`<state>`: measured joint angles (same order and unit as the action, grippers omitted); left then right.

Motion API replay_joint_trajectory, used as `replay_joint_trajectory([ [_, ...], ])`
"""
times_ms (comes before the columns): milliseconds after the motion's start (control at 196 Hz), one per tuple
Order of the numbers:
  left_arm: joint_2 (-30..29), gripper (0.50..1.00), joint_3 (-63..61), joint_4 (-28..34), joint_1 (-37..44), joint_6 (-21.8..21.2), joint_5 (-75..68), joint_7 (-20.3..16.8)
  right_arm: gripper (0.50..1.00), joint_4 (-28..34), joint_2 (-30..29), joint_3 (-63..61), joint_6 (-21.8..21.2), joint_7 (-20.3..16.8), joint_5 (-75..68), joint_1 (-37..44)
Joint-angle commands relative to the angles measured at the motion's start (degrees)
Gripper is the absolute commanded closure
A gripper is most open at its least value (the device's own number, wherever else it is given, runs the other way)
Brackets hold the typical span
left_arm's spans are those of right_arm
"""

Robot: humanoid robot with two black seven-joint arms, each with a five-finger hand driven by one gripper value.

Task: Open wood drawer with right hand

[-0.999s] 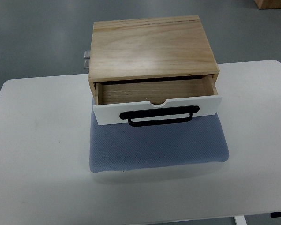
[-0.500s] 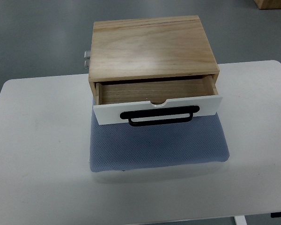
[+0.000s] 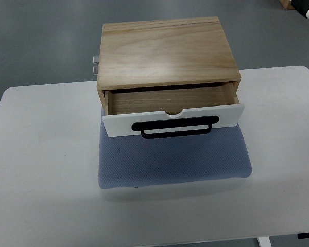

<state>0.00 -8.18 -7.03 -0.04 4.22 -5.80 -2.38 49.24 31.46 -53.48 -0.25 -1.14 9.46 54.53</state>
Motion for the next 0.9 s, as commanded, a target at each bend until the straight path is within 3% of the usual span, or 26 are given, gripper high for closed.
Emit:
replay_joint_trajectory([
  [0, 0.0, 0.5, 0.0, 0.0, 0.04, 0.0, 0.0, 0.0, 0.558, -0.89, -2.8, -3.73, -0.01, -0.01, 3.01, -3.2],
  [709, 0.0, 0.5, 0.0, 0.0, 0.04, 0.0, 0.0, 0.0, 0.556, -2.92, -18.19, -19.91, 0.16, -0.01, 9.61, -16.38],
  [897, 0.0, 0.5, 0.0, 0.0, -0.05, 0.0, 0.0, 0.0, 0.556, -3.71, -20.03, -22.1, 0.16, 2.28, 9.52, -17.79],
])
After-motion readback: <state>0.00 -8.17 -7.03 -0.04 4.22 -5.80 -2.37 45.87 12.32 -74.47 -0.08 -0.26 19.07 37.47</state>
